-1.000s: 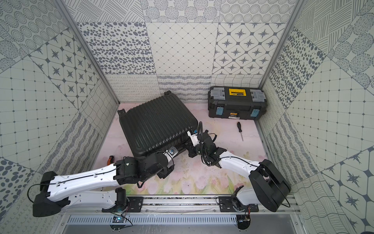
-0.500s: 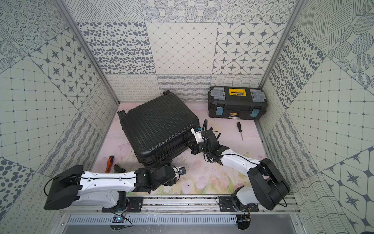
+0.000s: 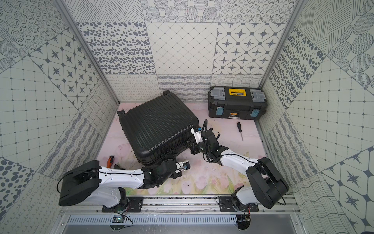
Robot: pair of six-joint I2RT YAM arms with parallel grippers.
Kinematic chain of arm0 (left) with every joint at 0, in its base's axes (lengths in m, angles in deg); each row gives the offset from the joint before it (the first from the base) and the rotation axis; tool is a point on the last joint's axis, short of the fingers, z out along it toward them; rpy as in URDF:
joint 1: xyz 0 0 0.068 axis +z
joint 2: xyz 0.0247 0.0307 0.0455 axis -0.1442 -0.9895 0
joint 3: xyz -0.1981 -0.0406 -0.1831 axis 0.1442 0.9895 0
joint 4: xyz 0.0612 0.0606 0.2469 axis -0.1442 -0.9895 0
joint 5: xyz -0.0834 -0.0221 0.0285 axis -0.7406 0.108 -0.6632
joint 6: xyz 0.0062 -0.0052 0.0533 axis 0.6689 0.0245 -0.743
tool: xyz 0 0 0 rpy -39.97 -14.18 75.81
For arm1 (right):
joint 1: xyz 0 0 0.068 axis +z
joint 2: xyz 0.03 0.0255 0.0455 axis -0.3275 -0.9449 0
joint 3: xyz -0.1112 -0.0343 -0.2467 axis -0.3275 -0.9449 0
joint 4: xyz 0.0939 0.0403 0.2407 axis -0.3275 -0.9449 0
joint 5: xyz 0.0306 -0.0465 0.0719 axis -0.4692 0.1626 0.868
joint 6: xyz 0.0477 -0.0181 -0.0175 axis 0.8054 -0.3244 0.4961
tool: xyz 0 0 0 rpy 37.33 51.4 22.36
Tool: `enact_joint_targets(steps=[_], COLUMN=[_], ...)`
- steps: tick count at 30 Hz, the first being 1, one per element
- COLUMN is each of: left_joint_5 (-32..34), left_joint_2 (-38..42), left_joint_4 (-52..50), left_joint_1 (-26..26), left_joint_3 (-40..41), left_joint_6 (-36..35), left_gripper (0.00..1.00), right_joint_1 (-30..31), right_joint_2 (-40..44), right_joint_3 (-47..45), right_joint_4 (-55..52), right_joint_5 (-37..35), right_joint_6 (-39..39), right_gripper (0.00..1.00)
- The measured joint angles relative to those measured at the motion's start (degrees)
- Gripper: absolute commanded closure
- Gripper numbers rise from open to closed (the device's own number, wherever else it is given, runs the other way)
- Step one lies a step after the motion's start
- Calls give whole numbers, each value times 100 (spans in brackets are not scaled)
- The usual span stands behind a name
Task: Open the suitcase zippers
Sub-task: Unzip the zipper on the suitcase.
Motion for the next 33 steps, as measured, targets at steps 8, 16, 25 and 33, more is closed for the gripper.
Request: enact_joint_targets(steps=[8,16,25,33], left_joint_5=[-179,-330,-328,-509], left_joint_2=[-181,-448,-651,-573], left_joint_4=[133,39,-442,-485], left_joint_1=[415,566,846,1025], left_joint_3=[-197,-367,-656,-667], left_joint_6=[136,538,1526,1989], left_gripper=[25,35,80,100], right_joint_1=[31,48,37,46], right_joint_2=[-94,-101,-155,-247], right_joint_3=[0,2,35,114], right_joint_4=[111,118,133,138], right_joint_5=[52,57,98,138], right_joint_6=[13,79,166,243], right_gripper=[100,100,100,100])
